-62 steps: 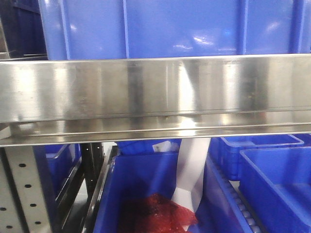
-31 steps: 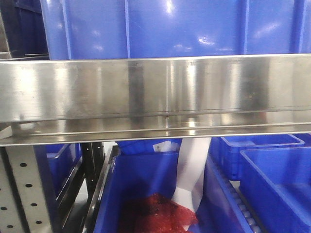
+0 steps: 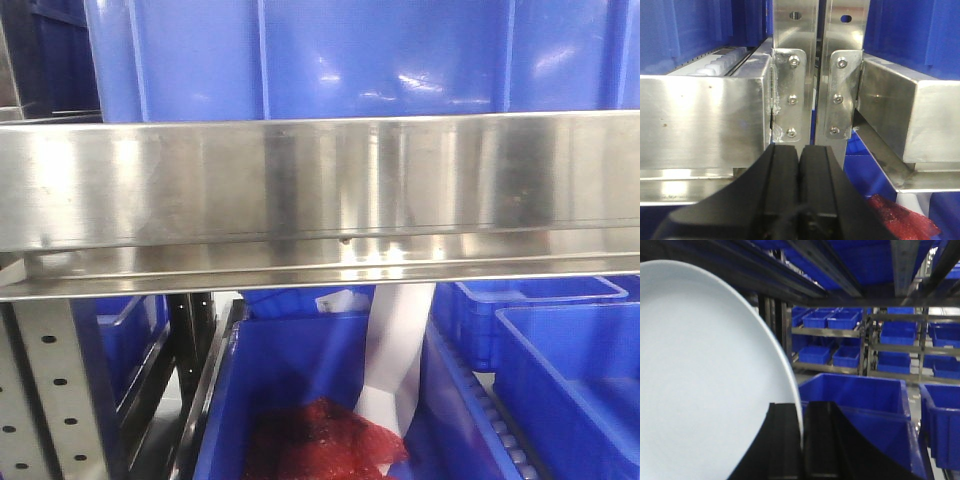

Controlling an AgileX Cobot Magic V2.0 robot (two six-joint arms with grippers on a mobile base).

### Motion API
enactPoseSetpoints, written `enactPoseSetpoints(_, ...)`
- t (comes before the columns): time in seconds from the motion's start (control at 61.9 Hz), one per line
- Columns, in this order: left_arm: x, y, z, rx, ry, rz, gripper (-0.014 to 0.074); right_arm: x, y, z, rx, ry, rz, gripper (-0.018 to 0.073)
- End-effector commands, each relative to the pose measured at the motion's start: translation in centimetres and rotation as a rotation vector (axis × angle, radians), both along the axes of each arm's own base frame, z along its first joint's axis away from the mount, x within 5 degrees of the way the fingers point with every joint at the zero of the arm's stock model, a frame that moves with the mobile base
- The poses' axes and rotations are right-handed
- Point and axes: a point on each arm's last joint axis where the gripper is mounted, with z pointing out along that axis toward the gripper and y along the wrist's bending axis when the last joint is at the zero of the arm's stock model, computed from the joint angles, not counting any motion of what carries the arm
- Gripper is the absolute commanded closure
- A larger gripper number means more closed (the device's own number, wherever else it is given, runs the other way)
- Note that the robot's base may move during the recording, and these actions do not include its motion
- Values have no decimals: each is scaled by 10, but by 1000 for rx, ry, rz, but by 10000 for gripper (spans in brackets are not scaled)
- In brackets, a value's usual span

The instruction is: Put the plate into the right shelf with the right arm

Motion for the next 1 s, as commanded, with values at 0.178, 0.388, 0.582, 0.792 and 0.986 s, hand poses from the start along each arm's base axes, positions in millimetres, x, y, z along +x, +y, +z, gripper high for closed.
enactPoseSetpoints(0.178, 0, 0, 6, -15, -85, -6, 643, 60, 24, -1, 7, -19, -35, 491)
enactPoseSetpoints(0.388, 0, 0, 6, -15, -85, -6, 643, 80, 36, -18, -43, 81, -9, 127)
enactPoseSetpoints(0.582, 0, 0, 6, -15, -85, -6, 643, 81, 36, -18, -39, 75, -12, -74)
enactPoseSetpoints(0.792, 0, 0, 6, -15, -85, -6, 643, 66, 31, -7, -46, 84, 8, -74)
enactPoseSetpoints(0.986, 0, 0, 6, -15, -85, -6, 643, 18, 14, 15, -89, 130, 66, -60)
